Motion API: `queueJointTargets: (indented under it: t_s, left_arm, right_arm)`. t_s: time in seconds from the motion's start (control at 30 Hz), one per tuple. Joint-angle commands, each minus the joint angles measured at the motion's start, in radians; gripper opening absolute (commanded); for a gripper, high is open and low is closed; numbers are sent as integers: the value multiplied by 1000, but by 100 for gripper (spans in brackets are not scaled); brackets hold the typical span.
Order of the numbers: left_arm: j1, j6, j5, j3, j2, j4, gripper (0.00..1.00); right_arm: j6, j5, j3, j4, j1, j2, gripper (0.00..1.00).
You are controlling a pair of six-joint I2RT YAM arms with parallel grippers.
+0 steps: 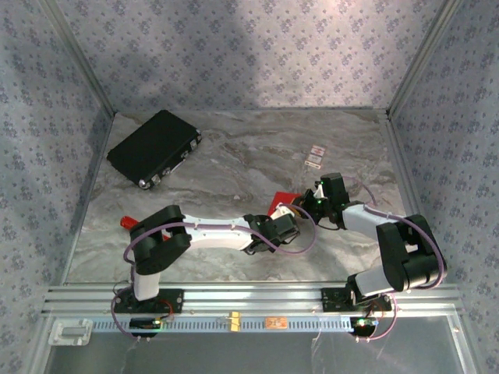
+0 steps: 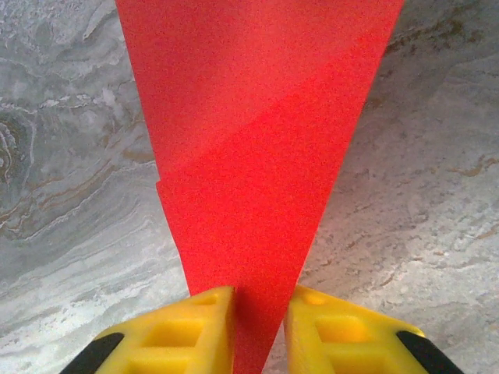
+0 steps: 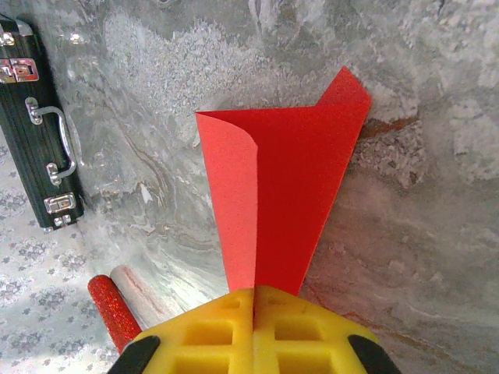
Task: Fold a paper plane with a square sheet of paper (pick it up from the middle)
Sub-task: Fold the wing for the fifth time at the center of the table.
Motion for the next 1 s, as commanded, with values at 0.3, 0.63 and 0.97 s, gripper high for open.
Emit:
queueJointTargets:
  t_s: [0.3, 0.63, 0.97]
  left_arm:
    - [-4, 1, -23, 16, 29, -26, 24]
    - [0, -13, -19, 5, 22, -14, 16]
    - [26, -17, 34, -13, -1, 20, 13]
  right_arm:
    - [12, -5, -9, 6, -2, -10, 4]
    - [15, -8, -9, 10, -5, -12, 3]
    - [0, -8, -21, 4, -4, -13, 4]
